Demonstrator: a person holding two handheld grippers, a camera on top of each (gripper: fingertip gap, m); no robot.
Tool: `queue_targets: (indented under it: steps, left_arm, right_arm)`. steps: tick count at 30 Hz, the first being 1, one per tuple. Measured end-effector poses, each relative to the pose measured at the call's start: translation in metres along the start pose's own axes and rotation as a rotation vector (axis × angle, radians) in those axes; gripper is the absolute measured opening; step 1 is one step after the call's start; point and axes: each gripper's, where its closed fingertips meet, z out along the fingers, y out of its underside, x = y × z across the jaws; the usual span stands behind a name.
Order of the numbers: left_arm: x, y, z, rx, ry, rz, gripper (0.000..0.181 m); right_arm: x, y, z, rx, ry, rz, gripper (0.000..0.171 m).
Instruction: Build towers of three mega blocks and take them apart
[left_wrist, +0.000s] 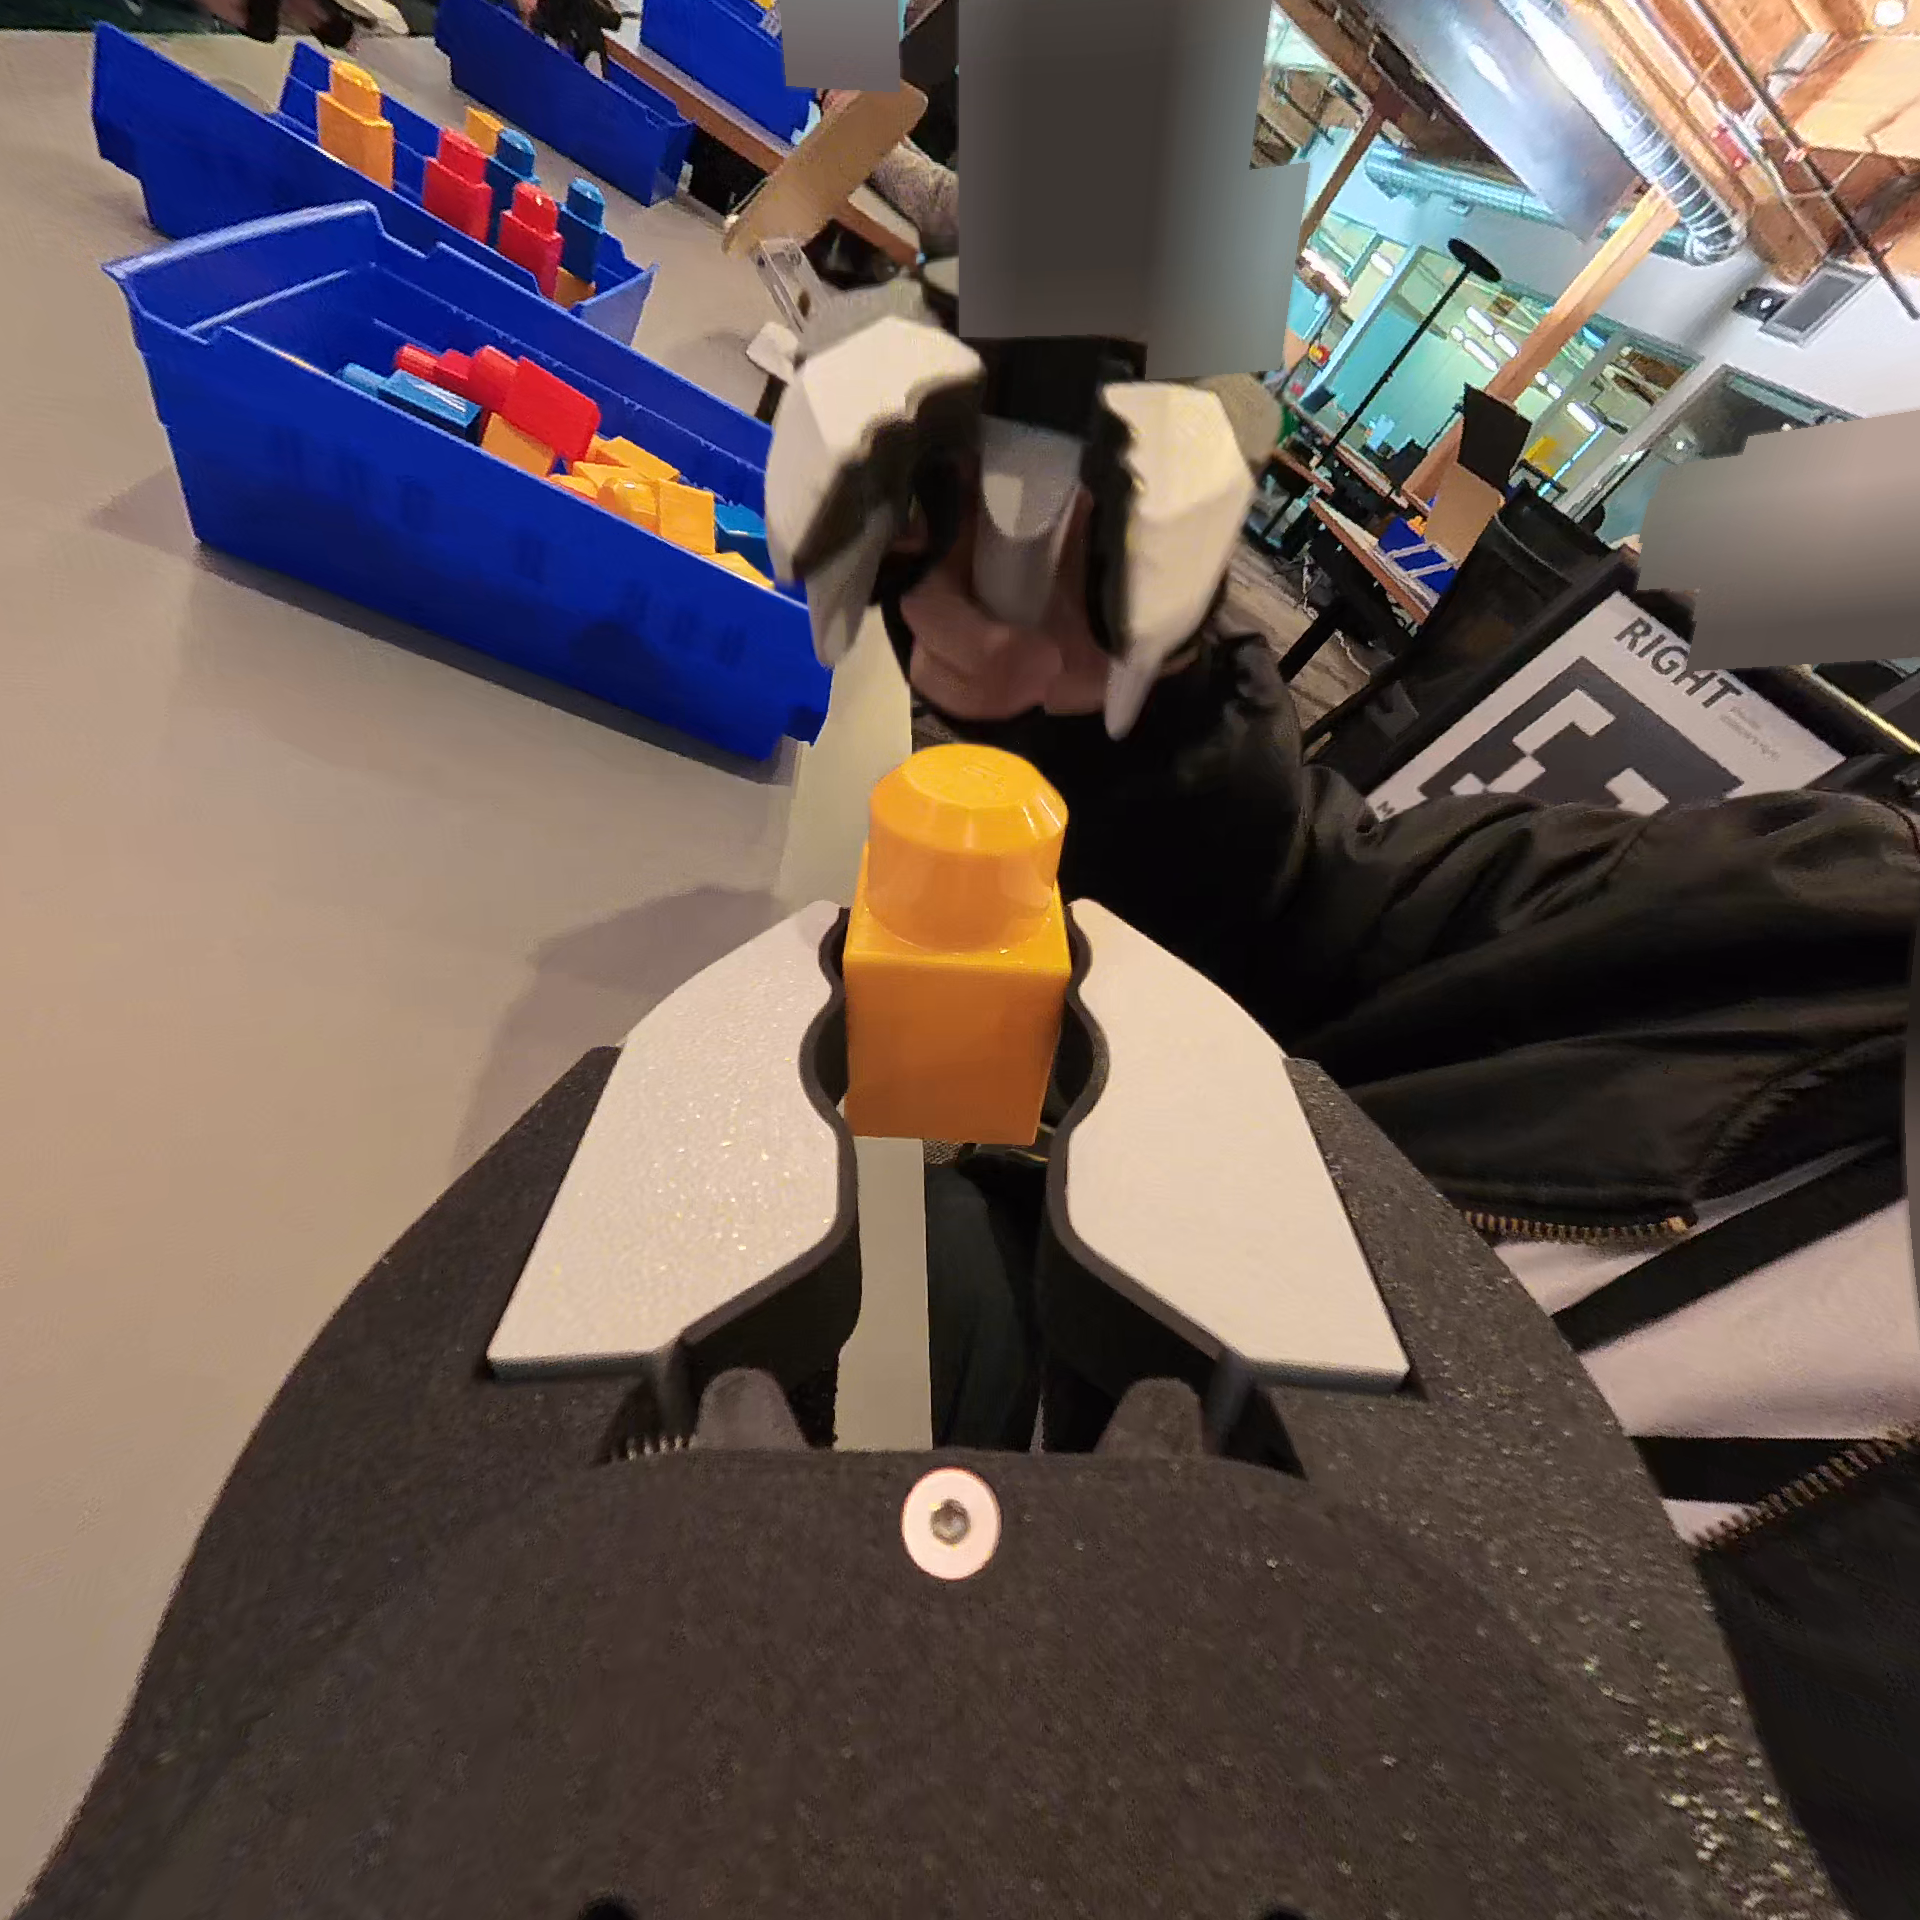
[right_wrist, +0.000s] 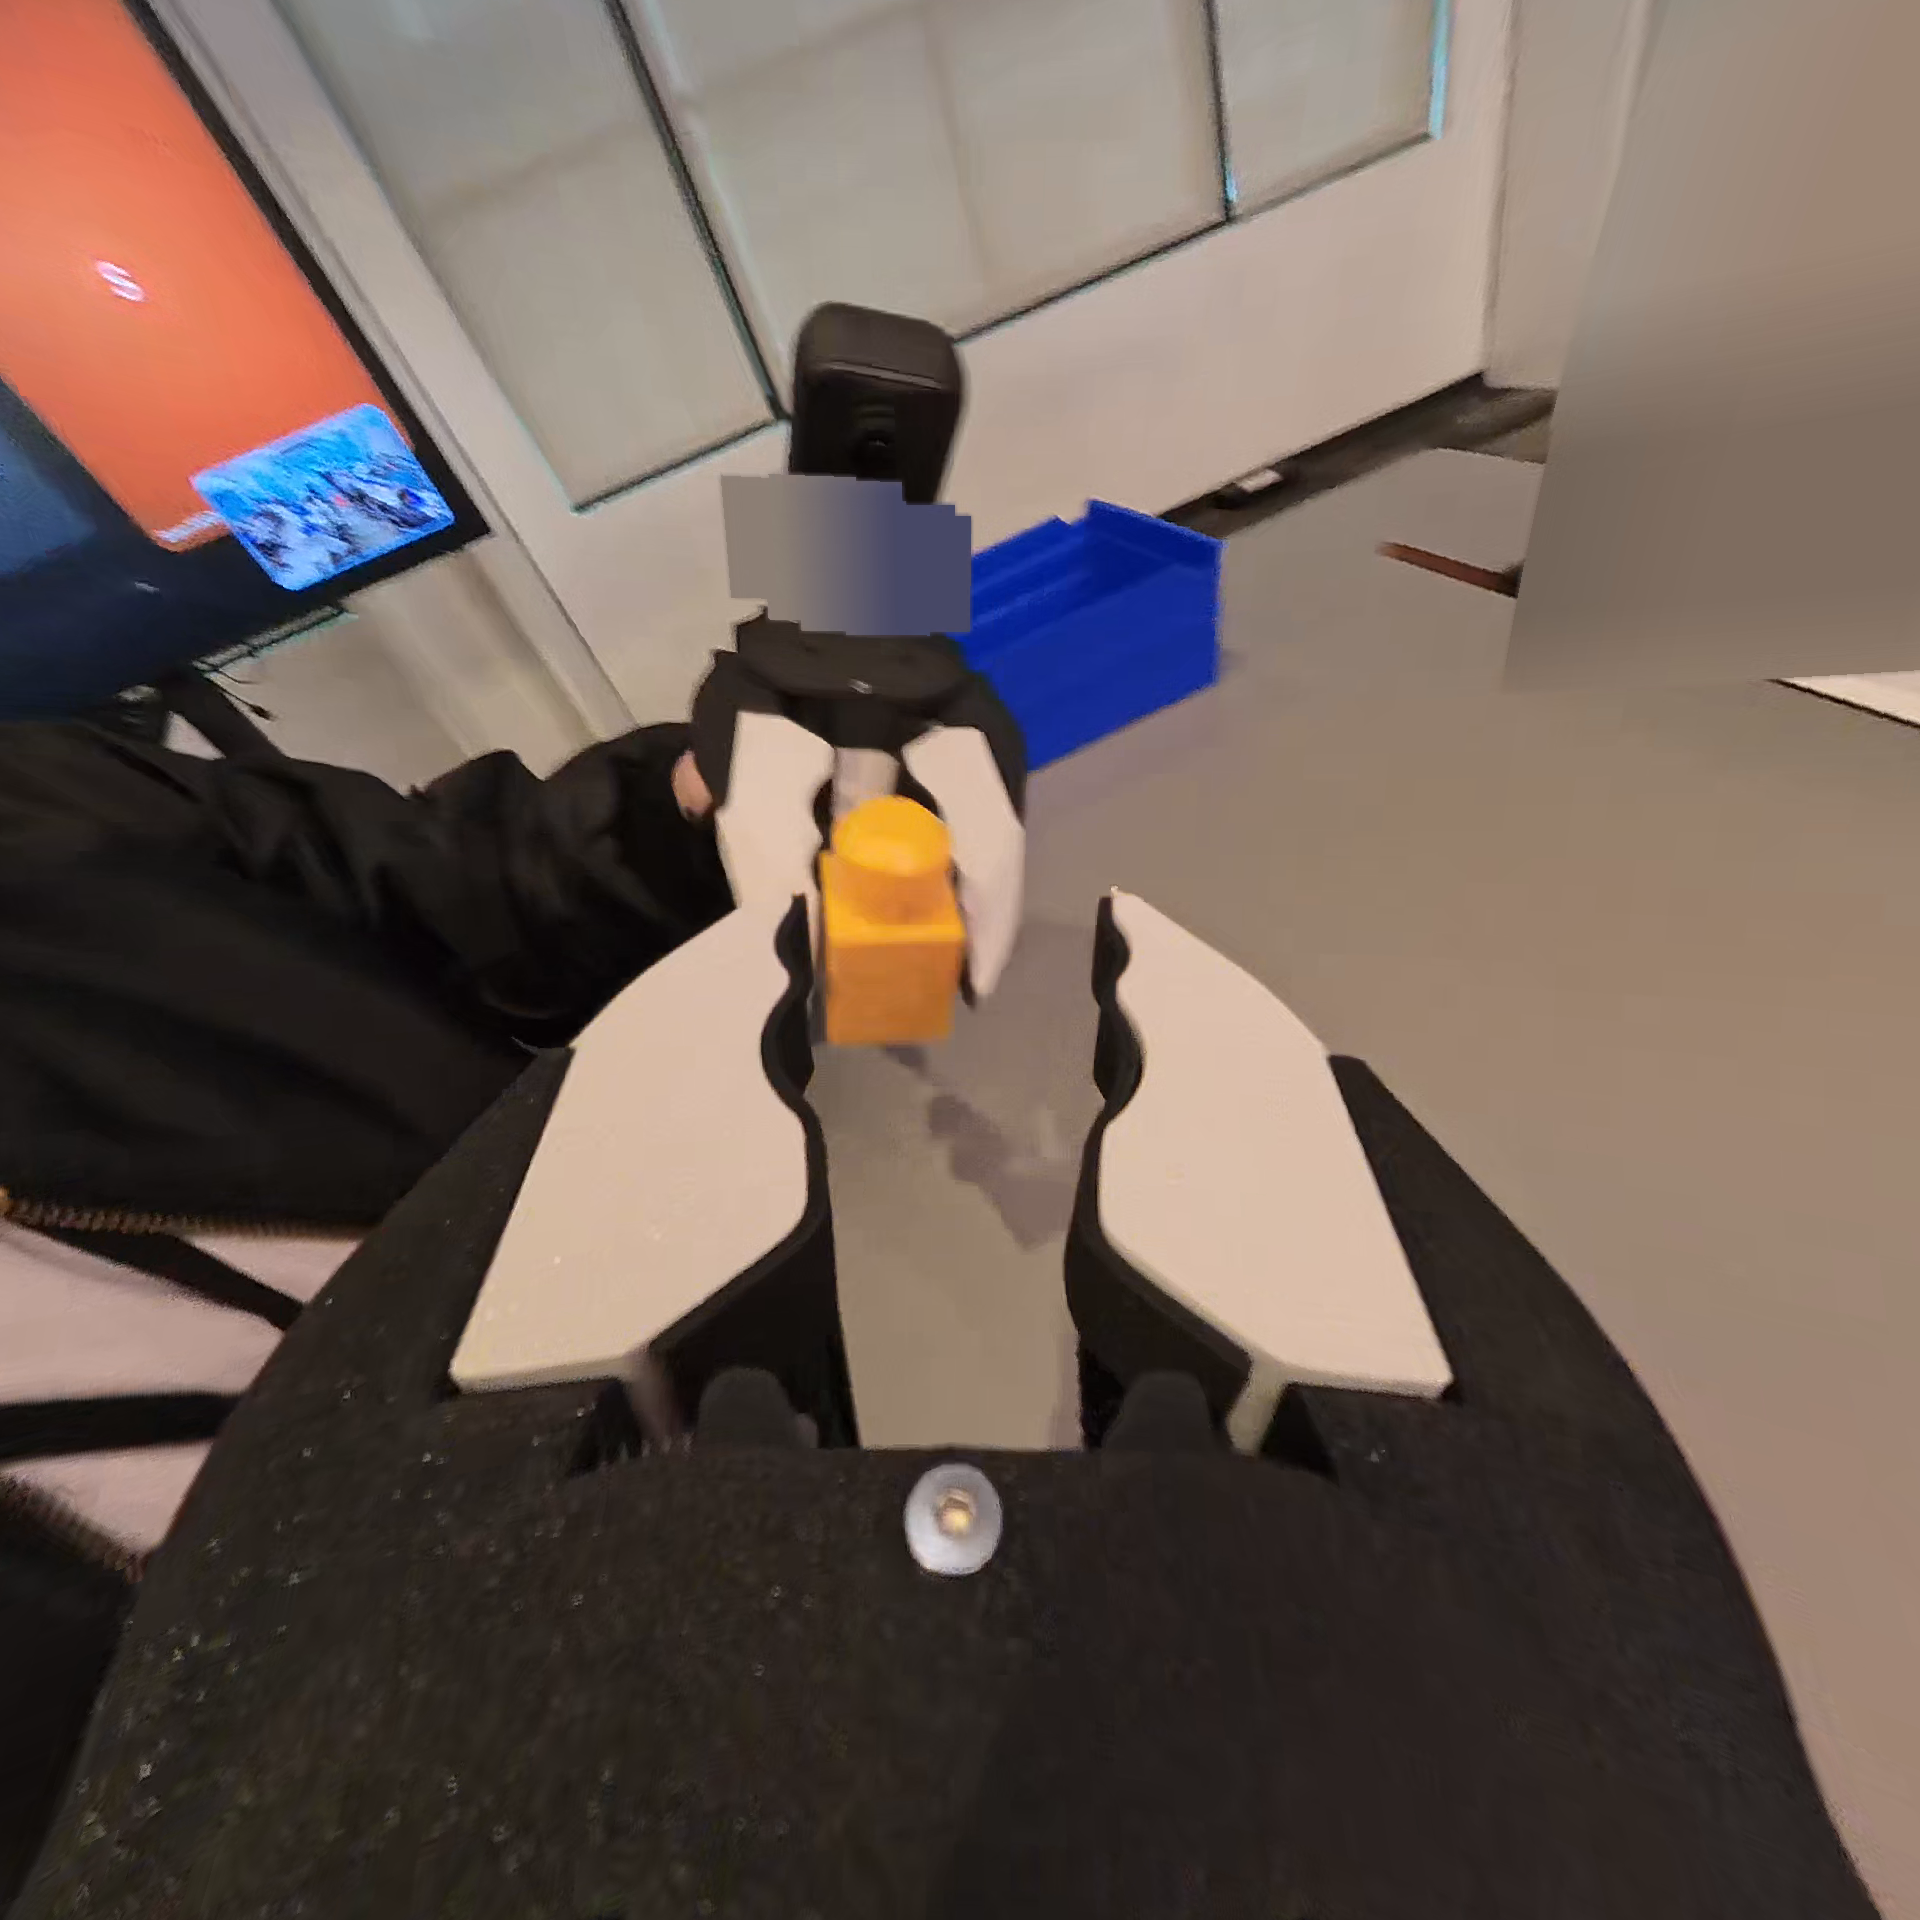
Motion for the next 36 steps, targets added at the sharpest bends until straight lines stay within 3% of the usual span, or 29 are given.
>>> queue_targets:
  steps: [5,8,13,19,21,22,25,27,30,33,36]
  left_arm:
    - [0.007,-0.001,0.002,-0.011,0.001,0.028,0.037]
    - [0.007,-0.001,0.0,-0.019,-0.014,0.047,0.036]
    - [0.008,0.008,0.001,-0.017,-0.029,0.039,0.045]
    - [0.008,0.005,-0.001,0.031,-0.006,0.028,0.036]
    - [0.011,-0.002,-0.004,0.067,0.001,0.035,0.036]
    - [0.012,-0.003,-0.005,0.071,0.0,0.039,0.036]
    - [0.016,-0.003,-0.004,0.058,0.009,0.053,0.036]
    - [0.014,-0.001,-0.001,0.047,-0.003,0.058,0.036]
    - [0.016,0.002,0.0,0.054,0.015,0.028,0.041]
    - [0.019,0.011,-0.006,0.043,0.018,0.005,0.047]
    - [0.018,0.024,-0.024,0.037,-0.02,0.005,0.045]
  right_arm:
    - [-0.018,0.009,0.038,-0.003,-0.078,0.059,0.049]
    - [-0.023,0.012,0.044,-0.017,-0.123,0.055,0.028]
    - [-0.021,0.003,0.038,0.021,-0.099,0.023,0.027]
    - [-0.021,0.001,0.037,0.039,-0.114,0.028,0.029]
    - [-0.02,0.001,0.036,0.068,-0.098,0.025,0.054]
    - [-0.02,0.004,0.036,0.065,-0.096,0.019,0.056]
    - [-0.021,0.01,0.04,0.07,-0.106,0.033,0.054]
    - [-0.029,0.01,0.041,0.077,-0.164,0.043,0.035]
    - [-0.028,0.01,0.038,0.08,-0.145,0.032,0.035]
    - [-0.008,-0.007,0.003,0.13,-0.009,-0.003,0.035]
    - [0.063,-0.024,-0.089,0.03,0.43,-0.081,0.035]
